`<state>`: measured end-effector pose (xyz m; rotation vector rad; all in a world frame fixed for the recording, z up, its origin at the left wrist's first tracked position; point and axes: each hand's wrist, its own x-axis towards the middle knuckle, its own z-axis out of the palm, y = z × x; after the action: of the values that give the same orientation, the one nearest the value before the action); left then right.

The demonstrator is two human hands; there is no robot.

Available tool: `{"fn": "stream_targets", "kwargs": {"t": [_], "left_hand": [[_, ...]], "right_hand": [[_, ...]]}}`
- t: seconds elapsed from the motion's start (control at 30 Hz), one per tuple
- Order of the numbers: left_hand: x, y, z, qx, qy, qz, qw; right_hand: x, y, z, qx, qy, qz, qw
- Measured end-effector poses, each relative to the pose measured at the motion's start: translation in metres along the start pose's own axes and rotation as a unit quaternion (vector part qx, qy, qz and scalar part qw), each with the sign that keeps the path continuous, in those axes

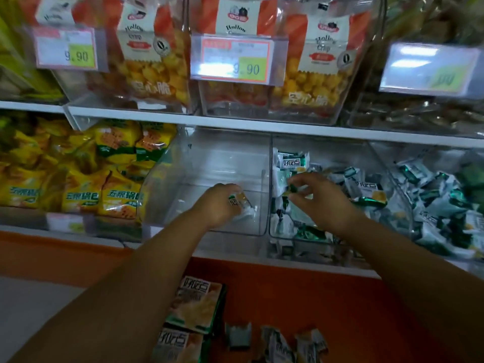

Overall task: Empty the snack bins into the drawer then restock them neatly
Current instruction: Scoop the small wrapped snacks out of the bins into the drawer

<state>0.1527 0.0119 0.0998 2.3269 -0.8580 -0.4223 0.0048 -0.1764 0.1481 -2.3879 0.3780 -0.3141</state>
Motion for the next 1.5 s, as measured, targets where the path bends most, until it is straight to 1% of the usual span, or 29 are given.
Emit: {"fn": "stream_targets", "kwargs": {"t": [0.13, 0.23, 0.33, 0.4, 0.43, 0.47, 0.5, 0.53, 0.6, 0.67, 0.77, 0.83, 0.93, 1.03, 1.1, 1.2, 1.23, 1.33, 1.4, 1.43, 1.5], "left_hand": [[0.050, -0.026, 0.023, 0.016, -0.044, -0.026, 0.999], [0.058, -0.016, 0.024, 0.076, -0.111, -0.035, 0.990], [0.062, -0.025, 0.031, 0.088, -0.104, -0.009, 0.991], [0.060, -0.030, 0.032, 0.085, -0.081, 0.014, 0.993], [0.056, -0.028, 0.029, 0.095, -0.081, 0.011, 0.992], [0.052, -0.025, 0.025, 0.101, -0.080, 0.006, 0.992], [0.047, -0.021, 0.021, 0.099, -0.067, 0.004, 0.993], [0.045, -0.021, 0.017, 0.078, -0.033, 0.006, 0.996], [0.038, -0.020, 0.011, 0.037, 0.035, 0.014, 0.999], [0.024, -0.012, 0.001, 0.012, 0.075, 0.026, 0.997], [0.008, 0.000, -0.006, -0.004, 0.056, 0.011, 0.998], [-0.002, 0.004, -0.004, -0.001, 0.029, -0.026, 0.999], [-0.006, 0.001, 0.005, 0.011, 0.001, -0.063, 0.998], [-0.001, 0.001, 0.008, 0.109, -0.029, -0.077, 0.991], [0.006, 0.000, 0.008, 0.130, -0.067, -0.095, 0.985], [0.017, -0.005, 0.012, 0.131, -0.150, -0.121, 0.972], [0.020, -0.008, 0.014, 0.136, -0.167, -0.128, 0.968], [0.024, -0.010, 0.018, 0.179, -0.165, -0.131, 0.961], [0.022, -0.006, 0.017, 0.180, -0.142, -0.130, 0.965], [0.020, -0.005, 0.016, 0.170, -0.119, -0.127, 0.970], [0.016, -0.006, 0.014, 0.110, -0.041, -0.121, 0.986]], "right_hand": [[0.038, 0.010, 0.015, -0.057, -0.023, 0.020, 0.998], [0.060, 0.018, 0.020, -0.145, -0.062, 0.027, 0.987], [0.071, 0.026, 0.023, -0.204, -0.075, 0.018, 0.976], [0.068, 0.030, 0.027, -0.241, -0.055, 0.015, 0.969], [0.065, 0.032, 0.029, -0.235, -0.029, 0.009, 0.972], [0.061, 0.034, 0.030, -0.203, -0.002, 0.007, 0.979], [0.055, 0.035, 0.029, -0.145, 0.014, 0.012, 0.989], [0.051, 0.034, 0.027, -0.073, 0.021, 0.021, 0.997], [0.041, 0.031, 0.019, 0.044, 0.021, 0.033, 0.998], [0.026, 0.025, 0.008, 0.090, 0.027, 0.026, 0.995], [-0.001, 0.020, -0.007, 0.145, 0.038, 0.036, 0.988], [-0.017, 0.021, -0.016, 0.157, 0.045, 0.045, 0.986], [-0.036, 0.028, -0.023, 0.147, 0.006, 0.064, 0.987], [-0.041, 0.037, -0.022, 0.113, -0.042, 0.073, 0.990], [-0.040, 0.041, -0.019, 0.121, -0.055, 0.077, 0.988], [-0.035, 0.046, -0.014, 0.146, -0.044, 0.087, 0.985], [-0.034, 0.048, -0.011, 0.152, -0.045, 0.090, 0.983], [-0.032, 0.048, -0.004, 0.152, -0.043, 0.089, 0.983], [-0.031, 0.049, -0.001, 0.160, -0.045, 0.085, 0.982], [-0.032, 0.049, -0.001, 0.166, -0.047, 0.083, 0.981], [-0.034, 0.049, -0.002, 0.170, -0.047, 0.086, 0.981]]}}
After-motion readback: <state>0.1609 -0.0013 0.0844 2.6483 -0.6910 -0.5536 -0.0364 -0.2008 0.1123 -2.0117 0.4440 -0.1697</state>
